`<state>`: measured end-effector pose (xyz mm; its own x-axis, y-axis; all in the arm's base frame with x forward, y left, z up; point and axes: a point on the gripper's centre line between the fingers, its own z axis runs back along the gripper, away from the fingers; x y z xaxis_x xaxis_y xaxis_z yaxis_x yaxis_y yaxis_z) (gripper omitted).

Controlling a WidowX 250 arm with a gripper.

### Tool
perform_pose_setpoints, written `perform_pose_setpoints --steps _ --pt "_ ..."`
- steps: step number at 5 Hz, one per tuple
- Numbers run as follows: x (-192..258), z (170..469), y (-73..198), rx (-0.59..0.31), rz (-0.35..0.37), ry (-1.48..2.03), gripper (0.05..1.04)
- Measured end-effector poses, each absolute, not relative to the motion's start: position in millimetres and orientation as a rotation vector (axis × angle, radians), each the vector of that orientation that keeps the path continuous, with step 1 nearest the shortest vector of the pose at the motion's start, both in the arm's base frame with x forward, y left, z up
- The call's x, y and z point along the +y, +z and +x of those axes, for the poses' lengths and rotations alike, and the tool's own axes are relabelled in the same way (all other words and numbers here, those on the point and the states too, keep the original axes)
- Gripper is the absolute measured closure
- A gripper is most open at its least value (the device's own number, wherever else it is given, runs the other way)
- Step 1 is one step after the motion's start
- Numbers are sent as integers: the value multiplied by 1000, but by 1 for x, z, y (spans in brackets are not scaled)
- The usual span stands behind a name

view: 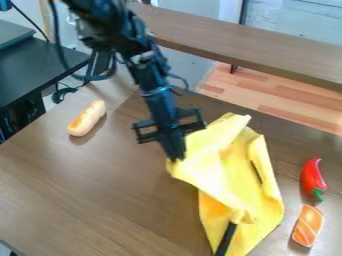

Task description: Unfold cloth from top right to down left

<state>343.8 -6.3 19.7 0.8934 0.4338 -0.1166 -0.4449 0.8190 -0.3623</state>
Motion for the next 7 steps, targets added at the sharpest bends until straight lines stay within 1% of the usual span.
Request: perform_pose_setpoints --steps 1,2,3,4,5,6,7 --pt "9 334 20 24 -397 505 1035" --pt "15 325 12 34 -386 533 1035" --pt "20 322 18 -2 -378 548 1035" --pt "30 318 17 1 -405 590 1035" --pt "44 311 18 9 -466 631 1035" --pt "53 308 19 31 -479 643 1017" --pt "62 304 13 65 -375 693 870"
